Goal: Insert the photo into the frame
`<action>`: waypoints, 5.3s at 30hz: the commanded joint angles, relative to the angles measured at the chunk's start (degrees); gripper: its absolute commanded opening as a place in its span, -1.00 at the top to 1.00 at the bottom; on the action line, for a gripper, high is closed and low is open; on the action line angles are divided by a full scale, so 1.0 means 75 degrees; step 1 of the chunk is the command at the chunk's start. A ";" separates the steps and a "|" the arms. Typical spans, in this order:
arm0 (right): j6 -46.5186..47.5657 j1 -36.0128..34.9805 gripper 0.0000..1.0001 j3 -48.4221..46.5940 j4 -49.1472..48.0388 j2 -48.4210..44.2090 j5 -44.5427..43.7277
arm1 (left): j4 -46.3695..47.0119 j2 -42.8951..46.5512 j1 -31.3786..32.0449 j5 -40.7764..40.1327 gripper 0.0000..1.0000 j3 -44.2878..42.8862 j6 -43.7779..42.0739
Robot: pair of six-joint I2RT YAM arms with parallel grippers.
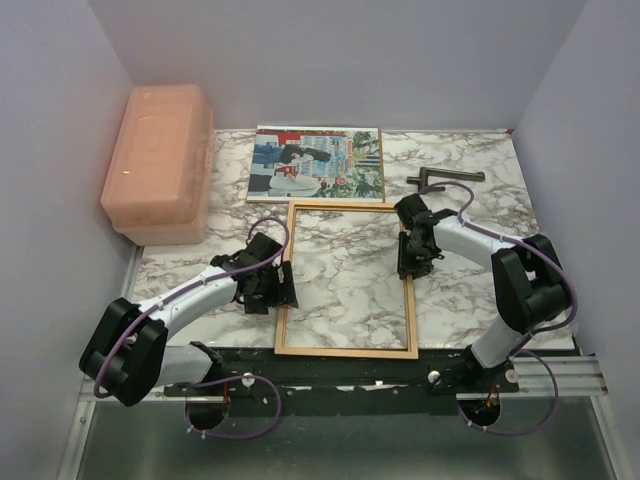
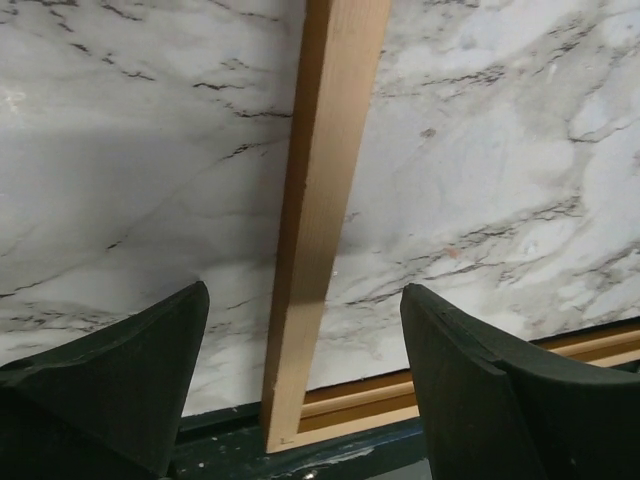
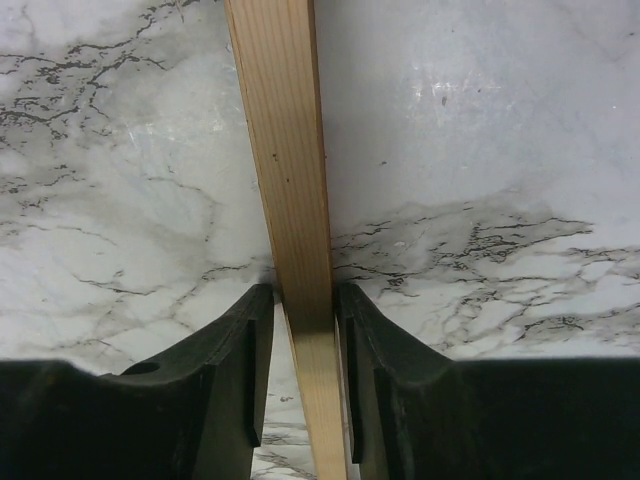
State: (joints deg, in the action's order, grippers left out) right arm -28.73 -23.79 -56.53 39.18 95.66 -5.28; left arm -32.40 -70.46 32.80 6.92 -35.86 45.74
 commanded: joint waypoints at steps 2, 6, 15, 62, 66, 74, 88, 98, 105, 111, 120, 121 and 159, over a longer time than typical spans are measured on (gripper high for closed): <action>-0.0179 0.0007 0.15 0.0237 -0.0149 0.0112 -0.0106 | 0.0983 -0.0457 0.0015 0.0586 -0.43 0.0331 0.0130; -0.0231 0.0004 0.06 0.0268 -0.0150 0.0038 0.0018 | 0.1199 -0.0463 0.0167 0.0741 -0.28 0.0460 0.0268; -0.0281 -0.0002 -0.07 0.0570 -0.0091 -0.0223 0.0114 | 0.1286 -0.0120 0.0702 0.0598 -0.05 0.0873 0.0751; -0.0250 0.0021 -1.00 -0.1459 -0.0763 -0.1125 0.0879 | 0.0068 0.1429 -0.0783 0.0042 -0.97 -0.2422 -0.1563; -0.0397 0.0174 -1.00 -0.2184 -0.0712 -0.0374 0.1085 | -0.0163 0.0262 -0.1198 0.0098 -0.97 -0.3219 -0.1575; -0.0362 0.1128 -0.98 -0.3565 -0.0771 0.1022 0.2111 | -0.0457 -0.1853 -0.1902 0.0019 -0.96 -0.4816 -0.1589; -0.0130 0.1486 -0.96 -0.6780 0.0122 0.3981 0.2424 | -0.1146 -0.4729 -0.2708 -0.0475 -0.90 -0.7024 -0.1871; -0.0258 0.1599 -0.88 -0.7938 0.0408 0.5195 0.2350 | -0.1477 -0.6118 -0.3364 -0.0635 -0.88 -0.8170 -0.2337; -0.0444 0.1601 -0.49 -0.8035 0.0105 0.5644 0.3084 | -0.2506 -0.7153 -0.3594 -0.0689 -0.77 -0.9955 -0.2566; -0.0520 0.1595 -0.26 -0.8104 0.0043 0.5880 0.3157 | -0.3131 -0.7856 -0.3725 -0.0439 -0.97 -1.1064 -0.2618; -0.0811 0.1614 0.28 -0.8042 -0.0242 0.5675 0.3443 | -0.3250 -0.8102 -0.3798 0.0076 -0.95 -1.1401 -0.2780; -0.0910 0.1626 0.43 -0.8037 -0.0335 0.5639 0.3522 | -0.3261 -0.8091 -0.3799 0.0114 -0.97 -1.1386 -0.2802; -0.0245 0.0947 -0.18 -0.7609 0.0560 0.5121 0.2993 | -0.1251 -0.3239 -0.3618 0.0934 -0.97 -0.5636 -0.2954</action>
State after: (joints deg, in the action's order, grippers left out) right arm -32.45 -14.57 -110.04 37.04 134.06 21.96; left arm -42.72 -97.93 5.21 14.59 -79.18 24.60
